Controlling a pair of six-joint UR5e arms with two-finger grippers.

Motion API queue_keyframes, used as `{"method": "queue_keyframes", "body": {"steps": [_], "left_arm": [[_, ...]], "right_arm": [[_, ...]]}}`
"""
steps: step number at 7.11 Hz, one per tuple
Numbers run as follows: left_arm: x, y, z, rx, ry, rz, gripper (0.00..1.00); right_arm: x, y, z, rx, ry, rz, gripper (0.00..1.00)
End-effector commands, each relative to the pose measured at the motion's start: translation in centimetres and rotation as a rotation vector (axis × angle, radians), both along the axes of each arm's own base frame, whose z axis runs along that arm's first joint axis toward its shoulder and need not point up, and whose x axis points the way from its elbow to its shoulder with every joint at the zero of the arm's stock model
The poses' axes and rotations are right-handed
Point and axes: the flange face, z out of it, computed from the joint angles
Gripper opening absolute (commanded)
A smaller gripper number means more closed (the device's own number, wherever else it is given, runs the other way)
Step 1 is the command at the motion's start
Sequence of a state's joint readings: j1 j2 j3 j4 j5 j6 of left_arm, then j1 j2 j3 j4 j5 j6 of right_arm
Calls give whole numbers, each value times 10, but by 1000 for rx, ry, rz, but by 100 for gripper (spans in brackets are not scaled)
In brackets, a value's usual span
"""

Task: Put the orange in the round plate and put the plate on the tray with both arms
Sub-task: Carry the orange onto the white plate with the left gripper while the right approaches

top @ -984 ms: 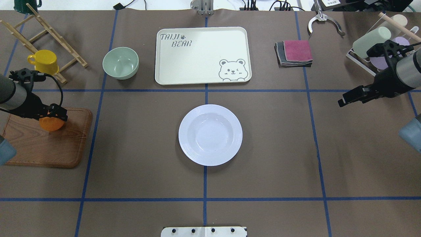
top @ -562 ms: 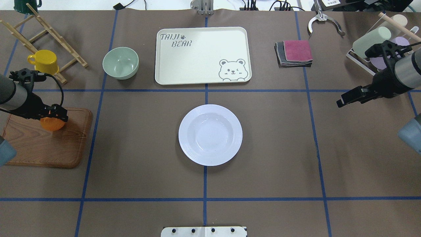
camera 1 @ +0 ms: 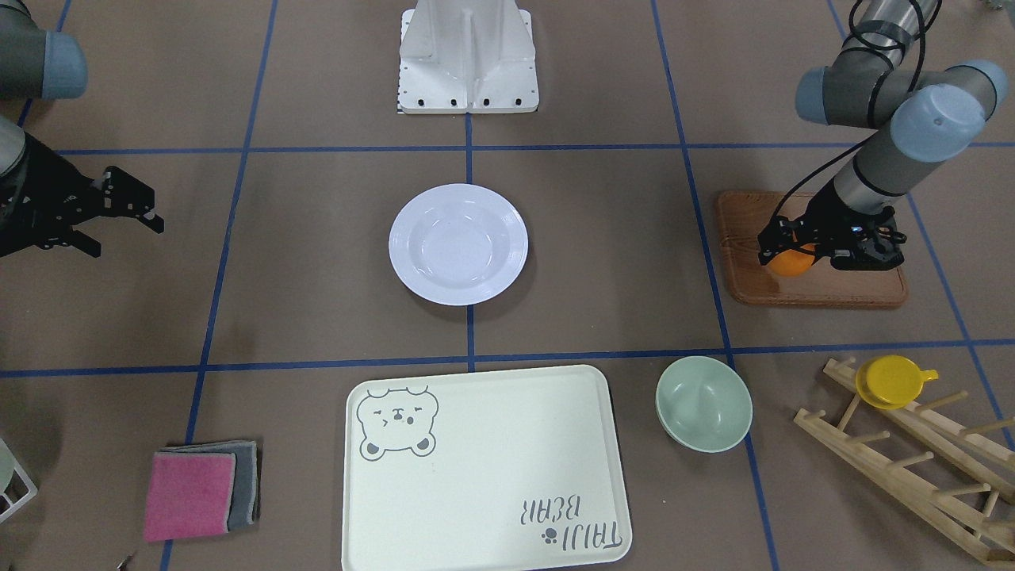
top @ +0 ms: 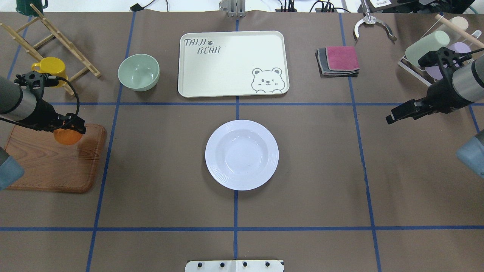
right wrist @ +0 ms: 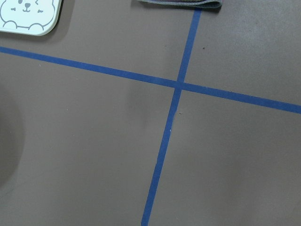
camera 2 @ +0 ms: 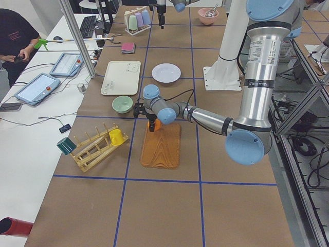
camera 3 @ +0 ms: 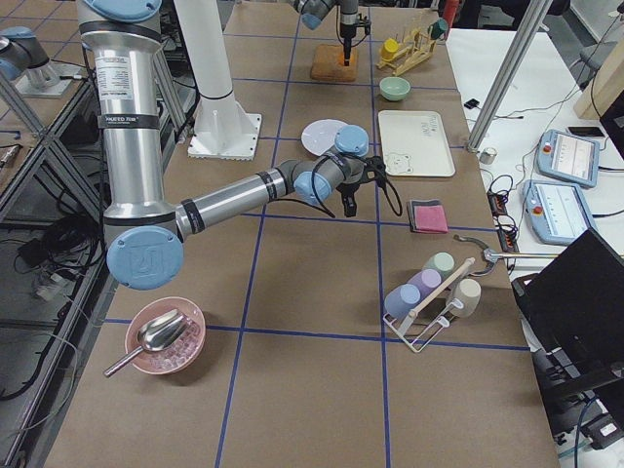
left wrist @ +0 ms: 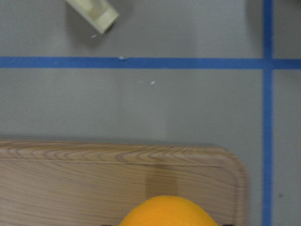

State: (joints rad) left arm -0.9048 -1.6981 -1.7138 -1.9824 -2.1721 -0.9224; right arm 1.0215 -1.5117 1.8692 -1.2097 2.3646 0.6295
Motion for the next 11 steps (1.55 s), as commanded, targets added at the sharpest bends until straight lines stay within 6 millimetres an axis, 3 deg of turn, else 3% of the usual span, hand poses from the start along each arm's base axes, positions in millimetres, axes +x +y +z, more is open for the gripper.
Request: {"method": "queue_keyframes", "body": {"steps": [1,3,4,5,6,7,8,9,11], "left_arm": [[54,-26,-124,-66,9,-23,31],[116,-22,-200,-60,-29,-18,30],[136,-26,-231,-84,-12,-36,30],[170,-20,-261,-90,-4,-52,30],[208,-8,-292,-59,-8,-73,30],[242,-10,-322,-57,-7,-69,30],[263,2,-337,-36,-10,-60,30],[268,10,-339,-27,-4,-48,31],[302,50,-341,0,-8,-1,31]], "right_arm": [[-51,8,-34,-36,-34,-33,100],[-106,18,-75,-76,-64,-47,100],[-139,26,-105,-102,-87,-41,100],[-170,37,-128,-132,-99,-34,100],[-181,42,-137,-155,-107,-30,100],[-179,42,-138,-145,-122,-29,100],[-180,40,-132,-121,-156,-30,100],[-182,38,-128,-123,-201,-17,100],[-182,38,-113,-102,-255,-24,100]]}}
